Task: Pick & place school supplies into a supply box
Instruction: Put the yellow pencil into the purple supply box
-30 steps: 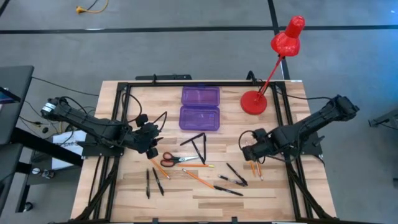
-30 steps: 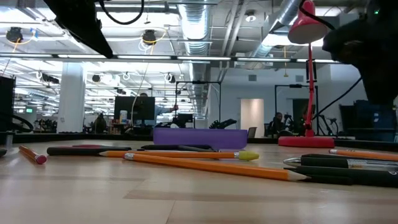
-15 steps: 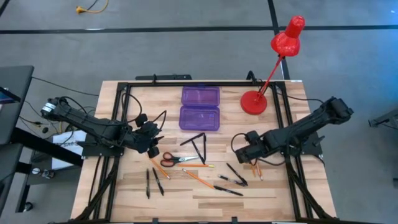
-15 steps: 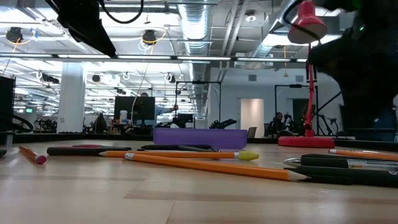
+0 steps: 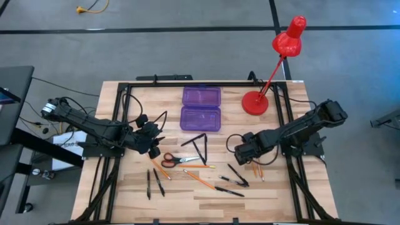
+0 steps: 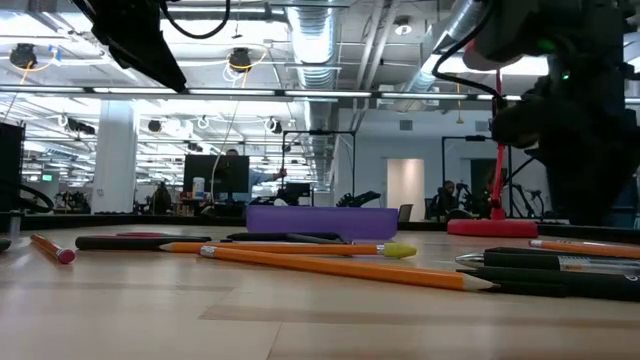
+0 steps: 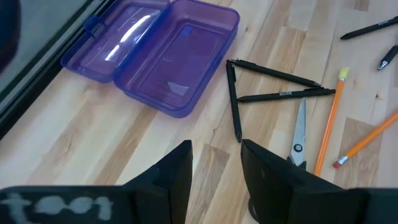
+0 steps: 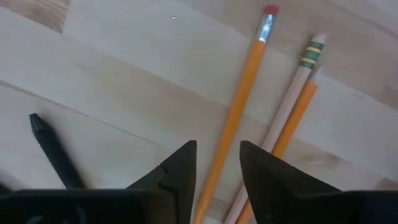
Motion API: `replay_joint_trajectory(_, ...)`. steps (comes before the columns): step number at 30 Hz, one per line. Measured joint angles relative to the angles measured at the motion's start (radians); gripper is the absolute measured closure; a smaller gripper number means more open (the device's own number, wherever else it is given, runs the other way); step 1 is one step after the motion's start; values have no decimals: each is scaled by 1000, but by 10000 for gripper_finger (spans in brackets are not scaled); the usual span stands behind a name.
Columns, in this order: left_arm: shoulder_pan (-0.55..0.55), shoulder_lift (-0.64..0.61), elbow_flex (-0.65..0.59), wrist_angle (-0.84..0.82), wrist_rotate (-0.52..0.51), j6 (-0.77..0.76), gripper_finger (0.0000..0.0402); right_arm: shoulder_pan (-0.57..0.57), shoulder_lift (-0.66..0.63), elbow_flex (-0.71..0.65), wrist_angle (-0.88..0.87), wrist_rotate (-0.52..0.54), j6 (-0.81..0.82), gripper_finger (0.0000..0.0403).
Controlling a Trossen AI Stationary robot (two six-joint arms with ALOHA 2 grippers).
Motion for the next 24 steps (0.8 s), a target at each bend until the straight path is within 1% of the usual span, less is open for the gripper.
replay_joint_trajectory(3, 0, 0, 0, 0, 0, -4, 274, -8, 2, -9, 12, -1, -25, 286)
replay_joint_trajectory(7, 0, 0, 0, 0, 0, -16, 274, -15, 2, -63, 85, -31, -24, 286)
replay_joint_trajectory(17, 0, 0, 0, 0, 0, -22, 274, -14, 1, -77, 93, -29, -32, 287)
replay_joint_trajectory(24, 0, 0, 0, 0, -1, -40, 274, -12, -1, -127, 162, -58, -24, 300)
